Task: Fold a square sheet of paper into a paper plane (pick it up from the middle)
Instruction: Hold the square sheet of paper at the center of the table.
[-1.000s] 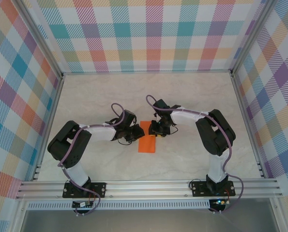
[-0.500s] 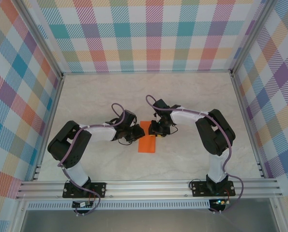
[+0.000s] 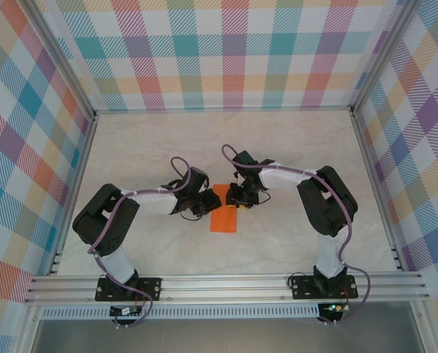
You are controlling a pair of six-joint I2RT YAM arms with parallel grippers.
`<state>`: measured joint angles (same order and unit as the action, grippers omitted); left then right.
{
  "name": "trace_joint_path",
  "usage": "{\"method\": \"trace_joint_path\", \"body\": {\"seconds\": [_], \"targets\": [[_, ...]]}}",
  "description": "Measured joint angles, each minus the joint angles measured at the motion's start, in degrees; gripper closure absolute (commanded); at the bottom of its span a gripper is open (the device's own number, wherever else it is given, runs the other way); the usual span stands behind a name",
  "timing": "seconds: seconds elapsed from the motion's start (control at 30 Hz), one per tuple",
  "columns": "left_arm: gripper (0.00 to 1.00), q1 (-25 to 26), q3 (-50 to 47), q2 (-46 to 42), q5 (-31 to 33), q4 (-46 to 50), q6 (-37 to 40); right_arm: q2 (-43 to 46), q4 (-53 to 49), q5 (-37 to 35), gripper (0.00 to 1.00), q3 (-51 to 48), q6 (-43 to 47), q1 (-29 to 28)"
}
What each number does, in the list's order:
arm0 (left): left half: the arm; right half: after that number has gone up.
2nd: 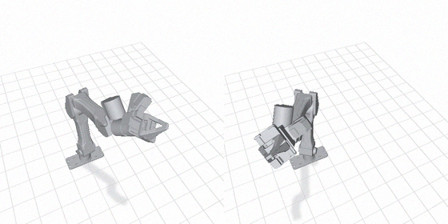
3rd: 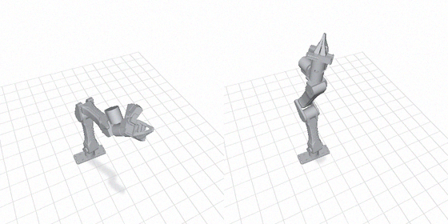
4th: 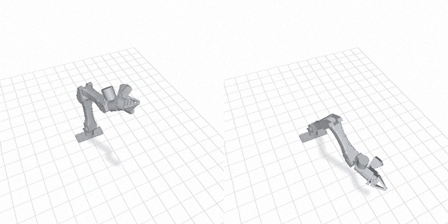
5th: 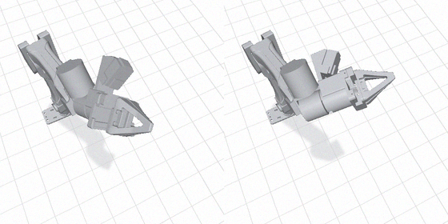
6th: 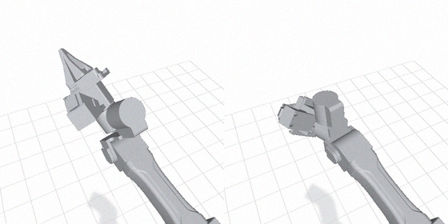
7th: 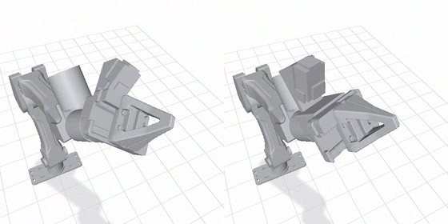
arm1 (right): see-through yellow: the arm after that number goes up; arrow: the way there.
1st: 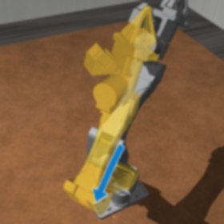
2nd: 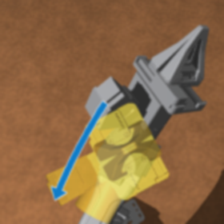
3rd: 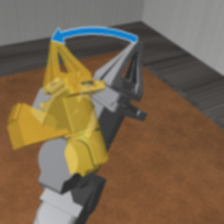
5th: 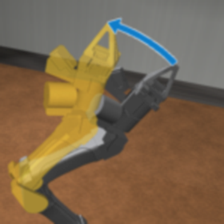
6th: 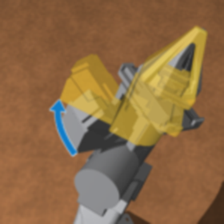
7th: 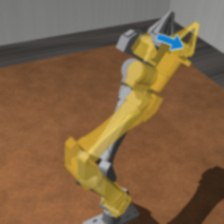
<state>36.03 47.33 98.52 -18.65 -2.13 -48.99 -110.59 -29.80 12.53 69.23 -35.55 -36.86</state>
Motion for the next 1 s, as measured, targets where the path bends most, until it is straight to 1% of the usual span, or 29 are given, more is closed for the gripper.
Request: {"method": "trace_joint_path", "body": {"seconds": [0.53,0.73,0.8,0.87,1.0], "targets": [[0.87,0.39,0.98,1.92,0.7,1.57,0.85,0.31,0.15,0.09,0.62,-0.04,-0.04,0.0],[0.88,0.66,1.27,2.03,1.31,2.16,1.25,1.75,1.46,-0.59,0.53,-0.9,-0.83,-0.35],[0.88,0.7,1.27,2.03,1.36,2.16,1.49,2.86,1.68,-1.73,0.52,-1.53,-1.11,-0.5],[0.88,0.7,1.27,2.03,1.38,2.16,1.7,4.7,1.64,-2.97,0.52,-2.43,-1.51,-0.48],[0.89,0.7,1.27,2.03,1.38,2.16,1.9,10.1,2.01,-4.87,0.6,-4.37,-2.19,-0.48]]}}
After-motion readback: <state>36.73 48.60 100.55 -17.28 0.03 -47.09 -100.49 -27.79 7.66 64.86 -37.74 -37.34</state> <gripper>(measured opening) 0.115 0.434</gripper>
